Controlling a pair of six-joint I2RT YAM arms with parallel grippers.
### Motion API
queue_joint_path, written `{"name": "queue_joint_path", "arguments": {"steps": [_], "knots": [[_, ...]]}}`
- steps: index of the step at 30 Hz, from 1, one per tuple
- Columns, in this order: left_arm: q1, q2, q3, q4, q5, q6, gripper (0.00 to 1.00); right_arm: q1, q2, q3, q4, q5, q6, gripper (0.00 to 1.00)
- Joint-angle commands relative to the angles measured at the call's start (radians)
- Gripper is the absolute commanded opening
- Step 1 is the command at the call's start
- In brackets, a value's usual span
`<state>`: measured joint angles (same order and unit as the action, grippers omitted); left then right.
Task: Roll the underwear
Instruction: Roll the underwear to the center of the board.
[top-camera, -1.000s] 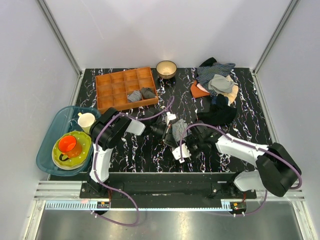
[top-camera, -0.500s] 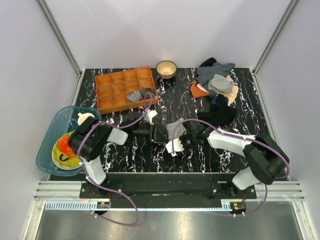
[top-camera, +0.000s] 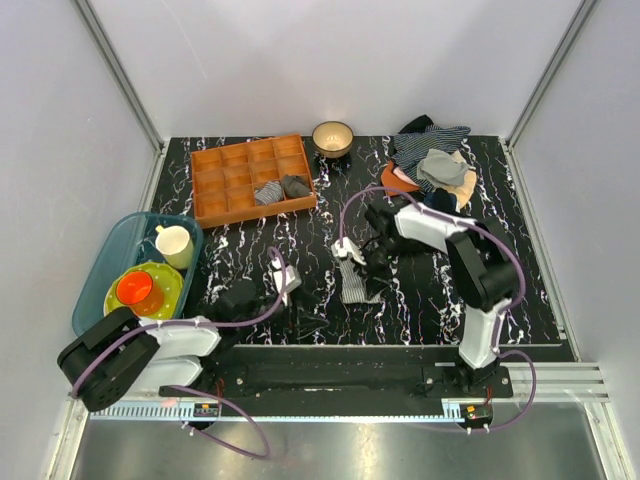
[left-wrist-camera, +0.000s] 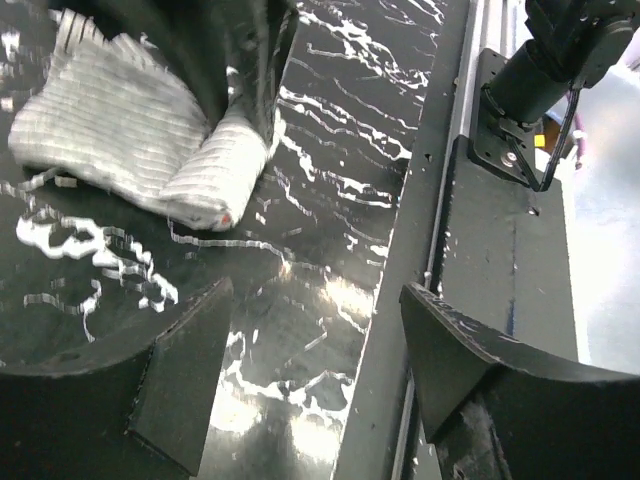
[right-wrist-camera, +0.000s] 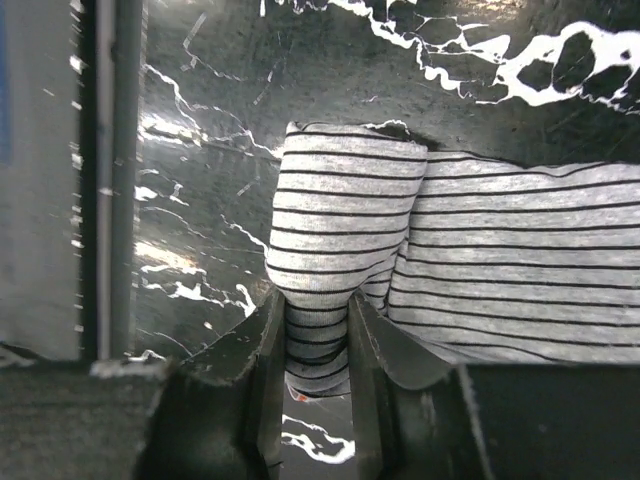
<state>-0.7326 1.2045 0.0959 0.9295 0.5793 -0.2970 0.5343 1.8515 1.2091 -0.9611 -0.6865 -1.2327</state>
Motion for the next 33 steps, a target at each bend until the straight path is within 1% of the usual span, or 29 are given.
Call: {"name": "queue_joint_path", "arguments": {"steps": [1,3,4,8,9,10,12,13,19,25,28,29,31,32,33], "knots": [[-0.129,-0.048,0.119,-0.136,-0.163,0.321,0.73,-0.077,0.155,0.119,-0.306,-0.137,-0.013,0.23],[-0.178,-0.025,0.183,-0.219,-0.202,0.384,0.73,-0.094,0.175,0.132,-0.309,-0.136,-0.011,0.24],[-0.186,-0.010,0.205,-0.240,-0.206,0.433,0.73,-0.108,0.182,0.139,-0.309,-0.137,-0.008,0.24],[-0.221,0.139,0.336,-0.359,-0.219,0.536,0.73,-0.119,0.196,0.155,-0.311,-0.139,0.006,0.25],[-0.228,0.168,0.361,-0.395,-0.228,0.570,0.75,-0.120,0.204,0.159,-0.311,-0.134,0.009,0.25],[-0.232,0.220,0.408,-0.408,-0.234,0.584,0.76,-0.120,0.209,0.164,-0.311,-0.133,0.015,0.25],[-0.244,0.268,0.448,-0.435,-0.237,0.622,0.76,-0.125,0.218,0.165,-0.311,-0.131,0.018,0.25],[-0.248,0.306,0.477,-0.442,-0.237,0.631,0.76,-0.129,0.221,0.167,-0.312,-0.134,0.019,0.25],[-0.260,0.418,0.582,-0.520,-0.240,0.690,0.74,-0.145,0.229,0.155,-0.306,-0.133,0.012,0.26],[-0.266,0.489,0.666,-0.574,-0.265,0.719,0.71,-0.146,0.230,0.148,-0.297,-0.134,0.012,0.27],[-0.266,0.524,0.717,-0.630,-0.254,0.737,0.59,-0.143,0.229,0.147,-0.294,-0.136,0.013,0.27],[-0.266,0.536,0.754,-0.685,-0.240,0.740,0.45,-0.145,0.227,0.145,-0.292,-0.137,0.015,0.27],[-0.264,0.576,0.794,-0.753,-0.207,0.746,0.28,-0.148,0.224,0.147,-0.291,-0.142,0.022,0.31],[-0.263,0.589,0.809,-0.815,-0.196,0.740,0.09,-0.151,0.210,0.141,-0.289,-0.153,0.024,0.32],[-0.261,0.605,0.827,-0.834,-0.185,0.733,0.05,-0.164,0.200,0.138,-0.286,-0.160,0.032,0.34]]}}
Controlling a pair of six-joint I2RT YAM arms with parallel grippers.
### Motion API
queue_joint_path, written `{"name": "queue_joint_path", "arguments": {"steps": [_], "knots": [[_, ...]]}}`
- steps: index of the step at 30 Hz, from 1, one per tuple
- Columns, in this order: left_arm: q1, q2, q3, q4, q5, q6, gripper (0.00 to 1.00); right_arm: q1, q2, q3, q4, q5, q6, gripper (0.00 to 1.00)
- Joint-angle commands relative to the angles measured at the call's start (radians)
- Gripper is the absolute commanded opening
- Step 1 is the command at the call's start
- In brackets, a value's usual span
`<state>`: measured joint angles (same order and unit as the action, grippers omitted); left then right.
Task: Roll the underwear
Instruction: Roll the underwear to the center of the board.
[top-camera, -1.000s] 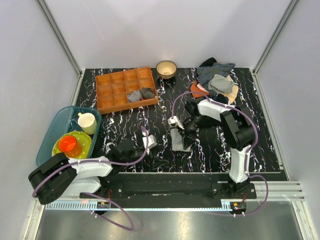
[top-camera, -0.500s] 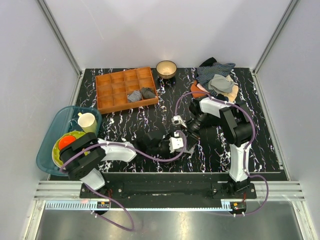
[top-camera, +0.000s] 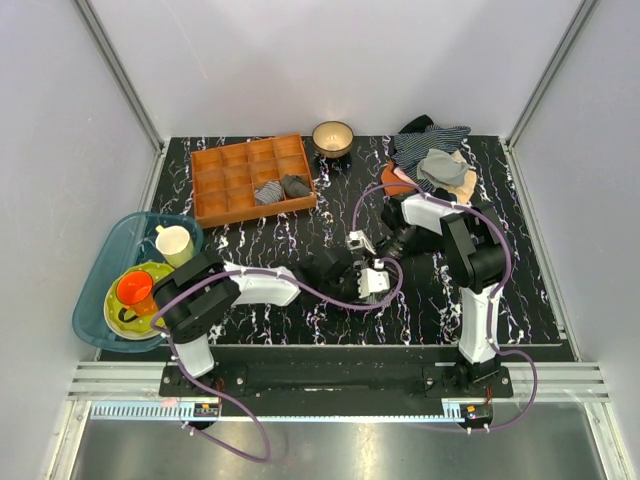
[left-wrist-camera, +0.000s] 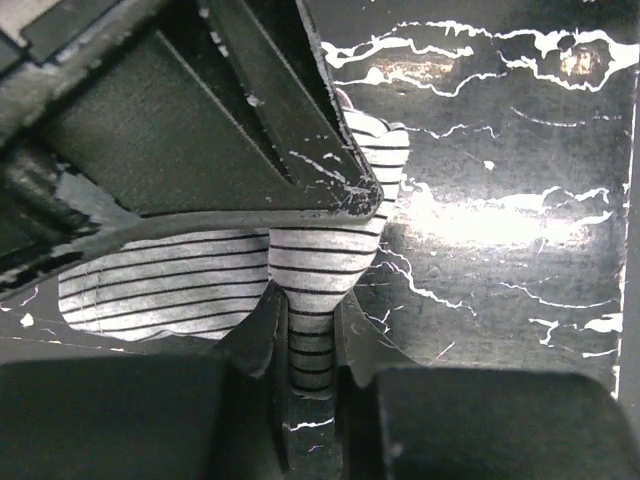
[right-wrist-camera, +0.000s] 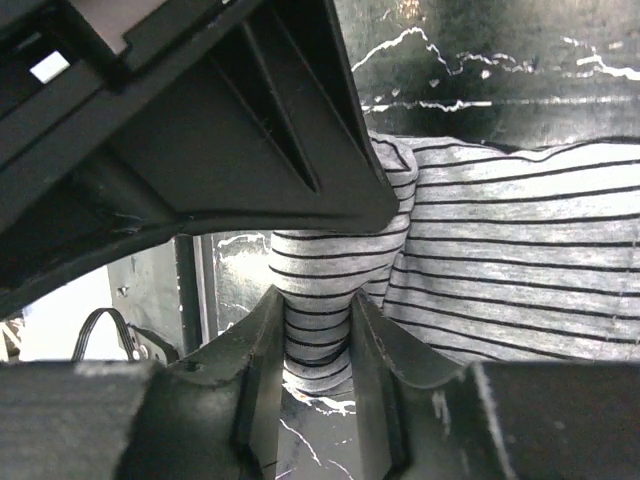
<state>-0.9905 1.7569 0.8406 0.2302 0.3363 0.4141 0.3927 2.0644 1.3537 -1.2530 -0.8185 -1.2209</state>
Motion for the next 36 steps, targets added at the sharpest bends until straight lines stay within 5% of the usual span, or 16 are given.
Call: {"name": "queue_joint_path", "arguments": {"steps": [1,5,11,14,19,22,26,36], "knots": [[0.001,0.059,0.084,-0.147,0.072,0.011,0.02,-0.034,-0.030,-0.010,0.015,-0.037,0.030,0.39],[0.038,0.075,0.083,-0.204,0.136,-0.084,0.01,-0.127,-0.180,-0.060,0.120,-0.039,0.087,0.52],[0.110,0.147,0.152,-0.345,0.271,-0.170,0.02,-0.311,-0.372,-0.142,0.237,0.001,0.147,0.56],[0.144,0.206,0.233,-0.434,0.335,-0.202,0.03,-0.339,-0.494,-0.218,0.247,0.016,0.098,0.56],[0.182,0.357,0.417,-0.641,0.432,-0.257,0.07,-0.338,-0.760,-0.390,0.202,-0.076,-0.213,0.62],[0.214,0.461,0.524,-0.734,0.478,-0.296,0.10,-0.312,-0.893,-0.549,0.265,-0.071,-0.397,0.75],[0.242,0.571,0.612,-0.807,0.514,-0.331,0.19,-0.160,-1.010,-0.682,0.518,0.062,-0.330,0.82],[0.270,0.674,0.739,-0.878,0.526,-0.388,0.25,0.083,-0.870,-0.771,0.865,0.309,-0.296,0.82]]}}
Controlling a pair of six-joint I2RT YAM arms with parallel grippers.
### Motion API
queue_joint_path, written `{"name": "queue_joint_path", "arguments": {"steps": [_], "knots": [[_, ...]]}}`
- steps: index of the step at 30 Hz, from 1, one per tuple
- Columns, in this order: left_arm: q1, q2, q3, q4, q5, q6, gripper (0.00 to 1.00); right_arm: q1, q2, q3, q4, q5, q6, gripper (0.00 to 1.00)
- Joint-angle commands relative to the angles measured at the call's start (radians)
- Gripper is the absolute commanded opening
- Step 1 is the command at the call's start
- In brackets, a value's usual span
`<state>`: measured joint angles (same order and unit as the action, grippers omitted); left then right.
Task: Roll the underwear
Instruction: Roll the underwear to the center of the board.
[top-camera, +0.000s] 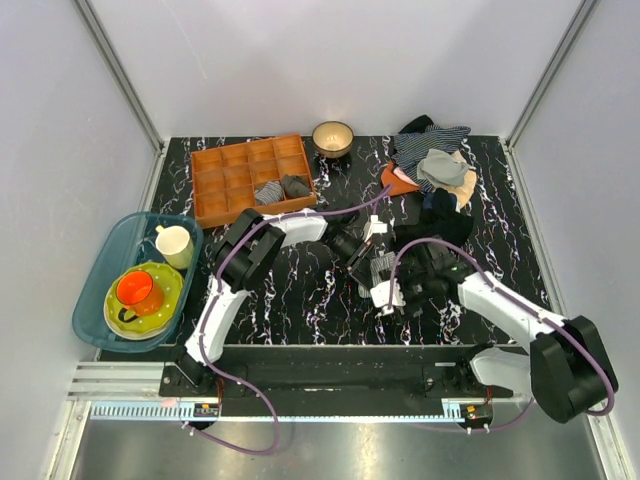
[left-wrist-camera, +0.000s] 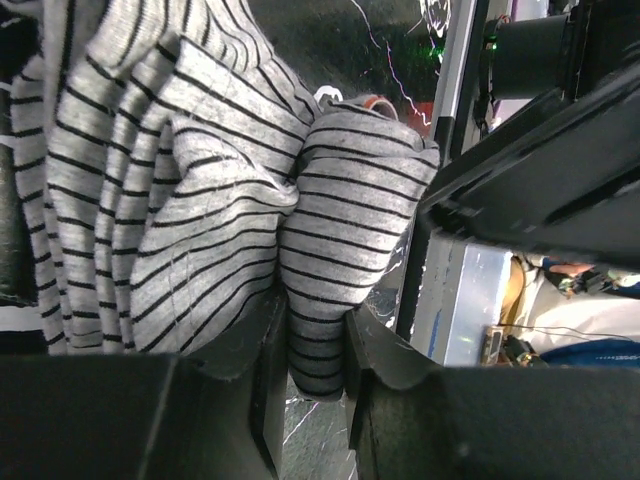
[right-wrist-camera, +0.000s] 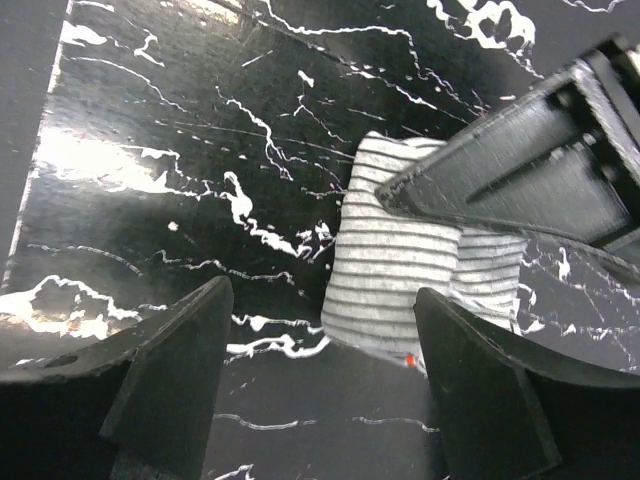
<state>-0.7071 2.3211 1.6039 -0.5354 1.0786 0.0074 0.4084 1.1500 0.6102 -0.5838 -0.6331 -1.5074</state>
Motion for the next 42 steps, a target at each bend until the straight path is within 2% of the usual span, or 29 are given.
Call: {"name": "queue_joint_path", "arguments": {"steps": [1,6,11,12,13,14,17,18,20,21,24,25,26,27,29,31,35,42], "knots": [[-0.014,0.115,-0.013,-0.112,-0.217,0.011,0.25,0.090,0.071,-0.038,0.231,0.160,-0.010,0.82],[-0.012,0.113,-0.009,-0.112,-0.224,0.005,0.28,0.127,0.149,-0.069,0.334,0.252,-0.002,0.80],[-0.005,0.041,-0.048,-0.048,-0.246,-0.035,0.36,0.129,0.200,-0.082,0.365,0.329,0.025,0.71],[-0.002,0.022,-0.080,0.003,-0.256,-0.047,0.37,0.129,0.212,-0.078,0.358,0.345,0.036,0.69],[0.004,-0.032,-0.099,0.035,-0.267,-0.076,0.39,0.129,0.221,-0.069,0.339,0.352,0.045,0.61],[0.017,-0.066,-0.122,0.072,-0.290,-0.093,0.46,0.129,0.231,-0.063,0.331,0.360,0.065,0.57],[0.056,-0.236,-0.286,0.291,-0.347,-0.182,0.59,0.129,0.267,-0.032,0.280,0.378,0.119,0.41],[0.067,-0.283,-0.333,0.416,-0.361,-0.201,0.61,0.127,0.275,-0.023,0.268,0.372,0.131,0.37],[0.098,-0.419,-0.481,0.530,-0.393,-0.237,0.62,0.125,0.300,0.006,0.220,0.352,0.169,0.31],[0.104,-0.461,-0.522,0.619,-0.411,-0.238,0.63,0.124,0.307,0.023,0.194,0.314,0.182,0.30],[0.109,-0.606,-0.694,0.749,-0.463,-0.181,0.64,0.103,0.362,0.132,0.034,0.193,0.233,0.28],[0.107,-0.670,-0.738,0.790,-0.473,-0.155,0.65,0.092,0.402,0.204,-0.066,0.159,0.245,0.27],[0.104,-0.699,-0.837,0.834,-0.479,-0.143,0.65,0.070,0.424,0.239,-0.118,0.126,0.254,0.27],[0.100,-0.730,-0.887,0.933,-0.480,-0.127,0.66,0.058,0.447,0.273,-0.164,0.069,0.256,0.27],[0.065,-0.808,-1.022,1.029,-0.488,-0.063,0.67,0.020,0.520,0.376,-0.304,0.009,0.257,0.27],[0.023,-0.859,-1.088,1.136,-0.494,0.041,0.68,-0.005,0.609,0.477,-0.446,-0.069,0.247,0.27],[-0.095,-0.859,-1.110,1.151,-0.542,0.149,0.70,-0.051,0.769,0.608,-0.631,-0.135,0.211,0.27],[-0.146,-0.741,-0.960,1.085,-0.583,0.194,0.73,-0.106,0.938,0.721,-0.778,-0.166,0.191,0.27]]}}
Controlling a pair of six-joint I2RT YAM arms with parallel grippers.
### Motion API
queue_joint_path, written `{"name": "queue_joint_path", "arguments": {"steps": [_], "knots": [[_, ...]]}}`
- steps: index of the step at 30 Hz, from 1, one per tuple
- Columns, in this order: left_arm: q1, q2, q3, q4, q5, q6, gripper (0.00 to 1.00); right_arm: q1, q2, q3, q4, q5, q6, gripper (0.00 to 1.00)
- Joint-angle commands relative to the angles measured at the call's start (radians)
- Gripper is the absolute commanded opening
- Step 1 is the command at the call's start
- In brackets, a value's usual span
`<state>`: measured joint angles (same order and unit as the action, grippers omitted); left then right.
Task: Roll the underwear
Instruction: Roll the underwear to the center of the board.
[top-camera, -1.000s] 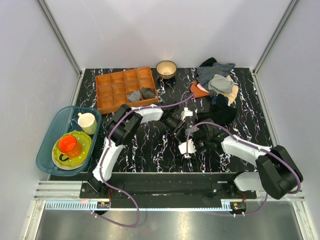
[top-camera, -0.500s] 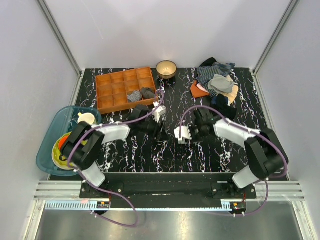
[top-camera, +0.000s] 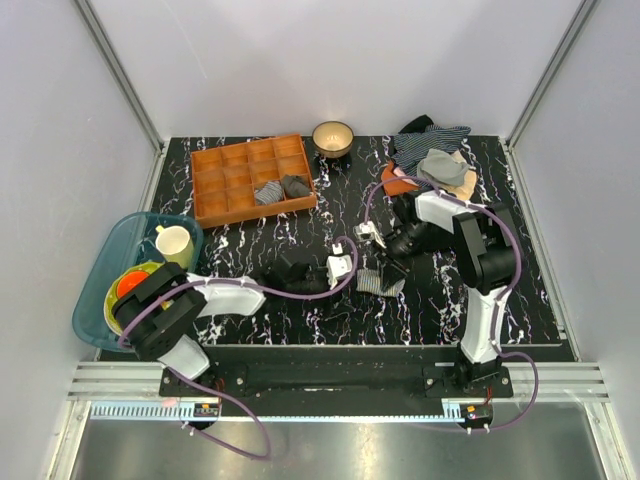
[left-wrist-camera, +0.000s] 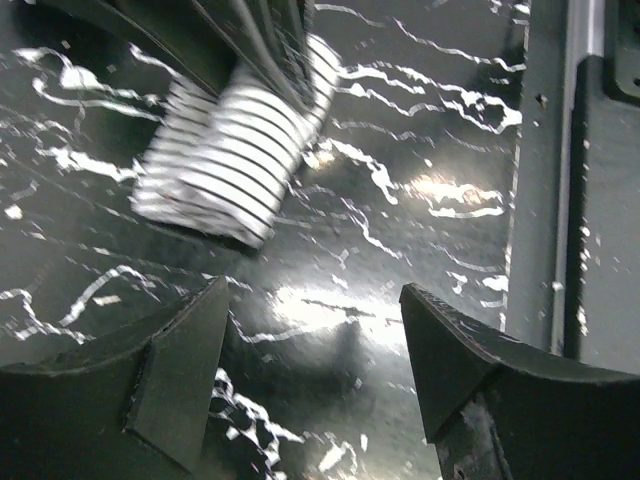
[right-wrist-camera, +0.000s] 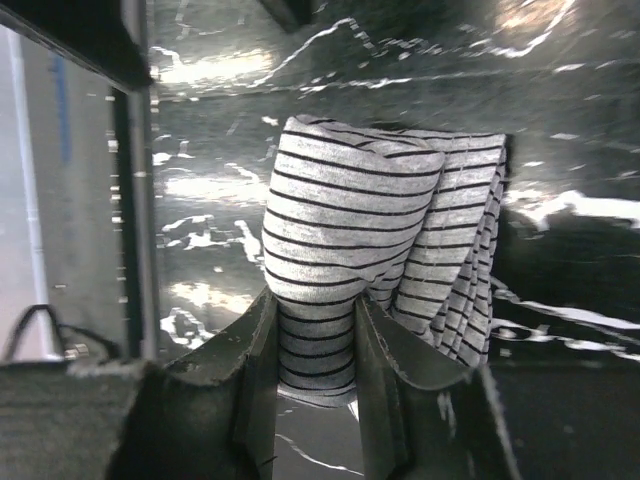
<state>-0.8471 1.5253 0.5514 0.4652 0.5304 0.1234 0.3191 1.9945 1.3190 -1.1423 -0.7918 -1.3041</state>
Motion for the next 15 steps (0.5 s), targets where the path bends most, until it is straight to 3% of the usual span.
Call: {"name": "queue_joint_path", "arguments": {"steps": [1,8,13,15], "knots": [[-0.006,0.088,0.128,0.081,-0.036,0.062,0.73,-0.034,0.102,0.031,-0.240,-0.006,-0.012,0.27],[0.069,0.243,0.225,0.205,0.152,-0.120,0.78,-0.077,0.164,0.086,-0.303,0.009,-0.011,0.27],[0.094,0.348,0.288,0.228,0.213,-0.284,0.83,-0.077,0.185,0.098,-0.290,0.042,0.015,0.27],[0.102,0.392,0.309,0.256,0.239,-0.351,0.96,-0.077,0.188,0.089,-0.284,0.055,0.022,0.27]]}}
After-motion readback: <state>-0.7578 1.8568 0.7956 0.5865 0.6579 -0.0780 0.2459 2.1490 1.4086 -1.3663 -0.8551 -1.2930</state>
